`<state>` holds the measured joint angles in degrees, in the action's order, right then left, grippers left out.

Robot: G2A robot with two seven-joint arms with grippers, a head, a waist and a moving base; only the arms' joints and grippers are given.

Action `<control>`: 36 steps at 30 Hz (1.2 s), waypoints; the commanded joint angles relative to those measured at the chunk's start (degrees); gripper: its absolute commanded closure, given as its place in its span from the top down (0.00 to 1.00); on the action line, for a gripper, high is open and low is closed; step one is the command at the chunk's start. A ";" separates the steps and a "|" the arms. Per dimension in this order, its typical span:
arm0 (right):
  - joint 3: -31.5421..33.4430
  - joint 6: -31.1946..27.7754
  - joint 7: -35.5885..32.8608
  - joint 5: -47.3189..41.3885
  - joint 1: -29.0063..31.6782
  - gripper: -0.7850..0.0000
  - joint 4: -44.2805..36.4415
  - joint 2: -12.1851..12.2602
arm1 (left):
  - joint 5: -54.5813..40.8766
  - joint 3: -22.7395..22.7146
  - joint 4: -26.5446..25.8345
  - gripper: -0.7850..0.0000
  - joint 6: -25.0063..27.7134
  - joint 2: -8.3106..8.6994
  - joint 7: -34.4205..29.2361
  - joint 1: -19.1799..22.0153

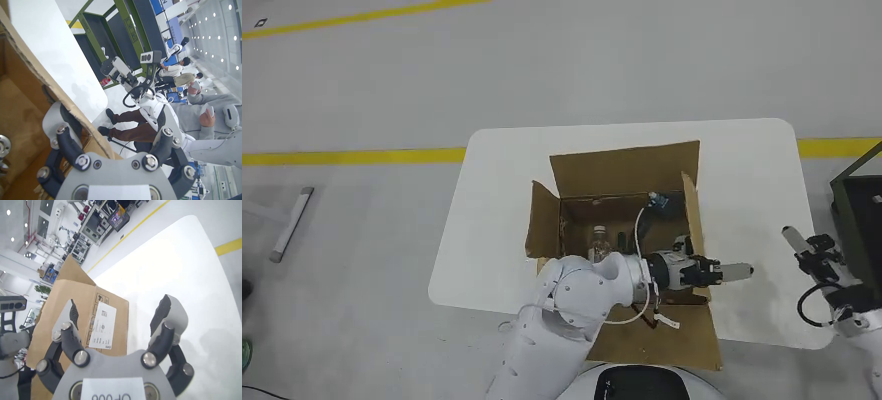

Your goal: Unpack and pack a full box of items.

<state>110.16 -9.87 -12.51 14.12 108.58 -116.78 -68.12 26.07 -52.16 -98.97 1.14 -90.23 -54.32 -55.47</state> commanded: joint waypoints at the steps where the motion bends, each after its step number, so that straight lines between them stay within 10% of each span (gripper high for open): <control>1: 2.04 -0.04 -0.56 -2.38 0.43 0.98 0.09 0.01 | 0.51 2.46 0.98 1.00 0.64 -0.30 0.11 1.29; 6: 5.32 -0.32 -0.82 -3.24 1.57 0.47 0.89 -0.02 | 2.08 6.88 5.37 1.00 2.00 -1.15 3.08 4.02; 20: 5.25 -1.98 -6.28 -7.70 2.21 0.41 0.69 -0.21 | 14.48 12.50 12.65 1.00 1.61 -2.01 5.56 8.58; 36: 3.02 -3.60 -7.48 -5.89 0.94 0.44 0.45 -0.28 | 17.37 7.96 6.86 1.00 -0.48 -0.62 2.63 6.23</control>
<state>113.16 -13.60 -20.13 8.01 109.52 -116.31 -68.39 42.29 -43.35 -91.01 0.94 -91.17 -51.08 -48.93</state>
